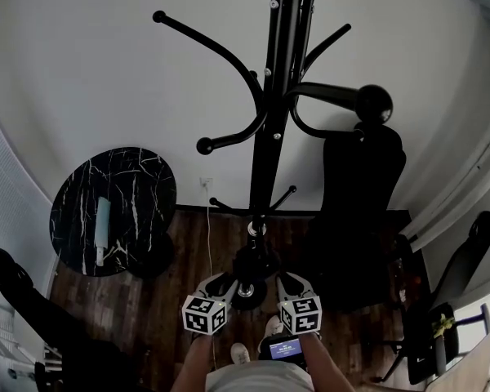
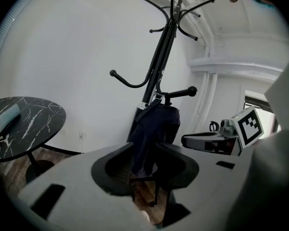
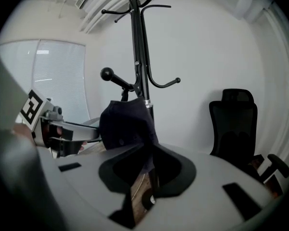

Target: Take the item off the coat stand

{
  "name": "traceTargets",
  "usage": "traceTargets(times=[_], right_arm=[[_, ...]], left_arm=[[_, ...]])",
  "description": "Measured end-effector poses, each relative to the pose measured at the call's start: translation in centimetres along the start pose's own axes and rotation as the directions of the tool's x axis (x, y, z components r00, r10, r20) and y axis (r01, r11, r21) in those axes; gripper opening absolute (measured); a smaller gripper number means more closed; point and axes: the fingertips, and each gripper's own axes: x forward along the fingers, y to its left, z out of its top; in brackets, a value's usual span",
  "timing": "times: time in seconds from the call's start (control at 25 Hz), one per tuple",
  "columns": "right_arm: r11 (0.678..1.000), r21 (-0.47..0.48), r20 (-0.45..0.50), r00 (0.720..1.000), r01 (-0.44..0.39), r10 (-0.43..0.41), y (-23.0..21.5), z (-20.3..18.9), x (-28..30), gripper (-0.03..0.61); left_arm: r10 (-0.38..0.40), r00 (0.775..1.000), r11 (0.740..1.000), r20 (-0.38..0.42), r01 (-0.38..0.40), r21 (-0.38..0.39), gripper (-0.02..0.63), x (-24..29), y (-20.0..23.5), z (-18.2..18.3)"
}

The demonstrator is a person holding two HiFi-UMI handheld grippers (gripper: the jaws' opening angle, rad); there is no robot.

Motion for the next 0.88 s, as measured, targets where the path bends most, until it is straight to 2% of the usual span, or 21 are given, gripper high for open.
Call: traceTargets(times=[0.24, 0.44, 0.64, 0.72, 0.84, 0.88], right_arm=[[1.0, -0.002, -0.01, 1.0, -0.008, 0.008, -0.7, 0.6, 2.0, 0.123], [0.999, -0.032, -0.004, 1.0, -0.025, 0.025, -0.7, 1.6, 3.4, 0.137], [0.998, -0.028, -0.046, 0.998, -0.054, 0.052, -0.7, 1.0, 4.7, 0.155], [0.998, -0.023, -0.05, 0.997, -0.057, 0.056, -0.6, 0.9, 5.0, 0.155], [0.998, -0.029, -0.061, 0.996, -0.062, 0.061, -0.5, 0.7, 5.3, 0.149], [0.997, -0.041, -0.068, 0.996, -0.065, 0.062, -0.4, 0.6, 5.3, 0.118]], left_arm=[[-0.02, 0.999, 1.0, -0.047, 0.02, 0.001, 0.149, 2.1, 0.4, -0.9], [-0.038, 0.996, 0.999, -0.078, 0.039, 0.016, 0.156, 3.5, 0.6, -1.0], [-0.049, 0.995, 0.998, -0.087, 0.052, 0.033, 0.155, 4.7, 0.6, -0.5], [-0.049, 0.995, 0.998, -0.089, 0.053, 0.039, 0.146, 4.8, 0.7, -0.5], [-0.042, 0.996, 0.998, -0.085, 0.045, 0.039, 0.089, 4.8, 1.0, -0.4], [-0.04, 0.995, 0.998, -0.087, 0.044, 0.043, 0.066, 4.8, 1.0, -0.4]])
